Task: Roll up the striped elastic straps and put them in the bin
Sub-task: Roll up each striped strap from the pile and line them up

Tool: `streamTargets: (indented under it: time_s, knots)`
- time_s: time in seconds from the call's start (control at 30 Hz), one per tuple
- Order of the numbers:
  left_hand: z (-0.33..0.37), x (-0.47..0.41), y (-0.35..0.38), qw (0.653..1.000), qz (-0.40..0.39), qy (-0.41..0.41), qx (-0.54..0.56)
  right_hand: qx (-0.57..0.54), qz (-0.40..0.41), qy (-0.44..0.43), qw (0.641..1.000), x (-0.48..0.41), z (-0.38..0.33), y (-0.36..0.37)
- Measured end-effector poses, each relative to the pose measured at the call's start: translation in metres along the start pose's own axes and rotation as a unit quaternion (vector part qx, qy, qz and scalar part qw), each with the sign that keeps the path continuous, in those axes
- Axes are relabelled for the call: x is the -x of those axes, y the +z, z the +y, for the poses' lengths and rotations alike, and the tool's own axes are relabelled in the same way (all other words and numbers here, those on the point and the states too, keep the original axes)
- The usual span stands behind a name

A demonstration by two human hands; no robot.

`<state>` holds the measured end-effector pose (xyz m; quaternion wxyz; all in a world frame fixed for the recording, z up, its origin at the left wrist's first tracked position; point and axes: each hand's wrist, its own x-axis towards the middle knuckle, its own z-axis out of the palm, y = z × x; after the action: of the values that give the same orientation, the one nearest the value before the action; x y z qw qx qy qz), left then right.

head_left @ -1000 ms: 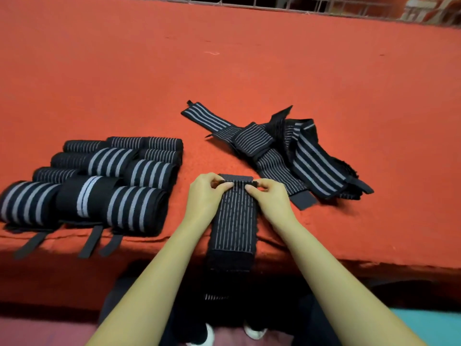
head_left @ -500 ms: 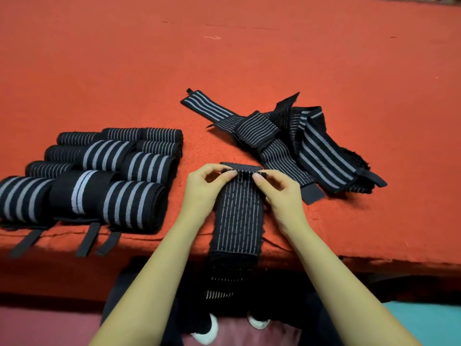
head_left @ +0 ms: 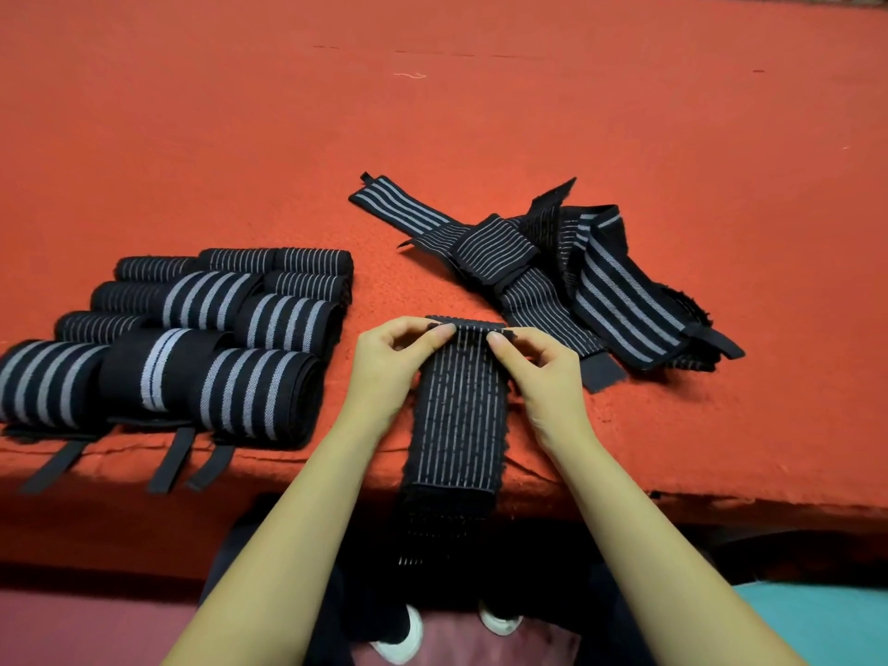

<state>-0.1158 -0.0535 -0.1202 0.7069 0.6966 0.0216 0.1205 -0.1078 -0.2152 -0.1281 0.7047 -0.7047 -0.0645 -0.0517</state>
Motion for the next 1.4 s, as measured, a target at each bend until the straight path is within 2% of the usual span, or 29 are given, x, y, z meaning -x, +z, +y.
streamTargets:
  time_s: [0.33,0.47,0.57,0.83,1.03,1.17,1.3,1.4]
  knots:
    - [-0.004,-0.003,0.001,1.000,-0.009,0.021,-0.015,0.005,0.020,-0.050,0.999,-0.002,0.003,-0.001]
    - [-0.007,-0.004,0.000,1.000,-0.025,0.002,-0.003,-0.020,0.021,-0.018,0.999,-0.004,0.005,0.000]
    - [-0.007,-0.005,0.001,0.998,-0.041,0.032,-0.047,0.001,0.005,0.002,1.000,-0.006,0.007,-0.001]
    - [-0.009,-0.004,0.004,0.981,-0.086,0.078,-0.157,0.072,-0.009,-0.020,0.997,-0.004,0.005,-0.001]
    - [-0.008,-0.004,0.002,0.984,-0.095,0.067,-0.135,0.047,-0.078,0.004,0.996,-0.002,0.002,0.001]
    - [-0.007,-0.002,0.004,0.985,-0.094,0.076,-0.127,0.019,-0.049,0.004,0.999,-0.001,-0.003,0.002]
    - [-0.007,-0.002,0.002,0.996,-0.086,0.023,-0.023,-0.014,-0.005,0.012,1.000,0.000,-0.005,0.000]
    - [-0.007,-0.002,0.002,0.995,-0.094,0.021,-0.014,-0.037,-0.008,0.031,0.999,0.000,-0.004,0.002]
